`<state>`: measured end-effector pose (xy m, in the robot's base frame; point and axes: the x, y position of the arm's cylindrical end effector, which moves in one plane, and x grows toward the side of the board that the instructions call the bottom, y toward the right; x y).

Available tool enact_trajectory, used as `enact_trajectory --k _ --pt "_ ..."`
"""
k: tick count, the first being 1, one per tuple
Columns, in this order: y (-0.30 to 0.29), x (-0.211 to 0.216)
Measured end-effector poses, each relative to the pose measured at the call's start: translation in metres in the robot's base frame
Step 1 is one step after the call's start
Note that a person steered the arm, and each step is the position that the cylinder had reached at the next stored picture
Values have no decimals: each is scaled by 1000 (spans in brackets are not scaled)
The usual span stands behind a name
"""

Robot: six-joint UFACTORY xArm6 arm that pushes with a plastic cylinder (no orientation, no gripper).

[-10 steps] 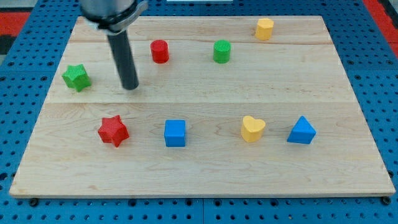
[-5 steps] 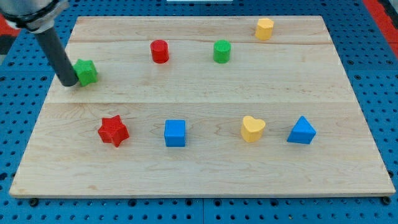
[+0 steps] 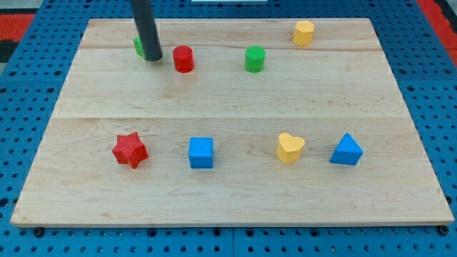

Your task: Move the green star diagonally top left to the red circle

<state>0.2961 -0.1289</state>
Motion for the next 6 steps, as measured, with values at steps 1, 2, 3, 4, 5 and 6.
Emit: enact_trajectory --k 1,2,3,4,5,6 --pt "7 -22" --pt "-13 -26" --pt "-12 -37" --pt "30 -35" --pt "89 -37" --pt "154 -34"
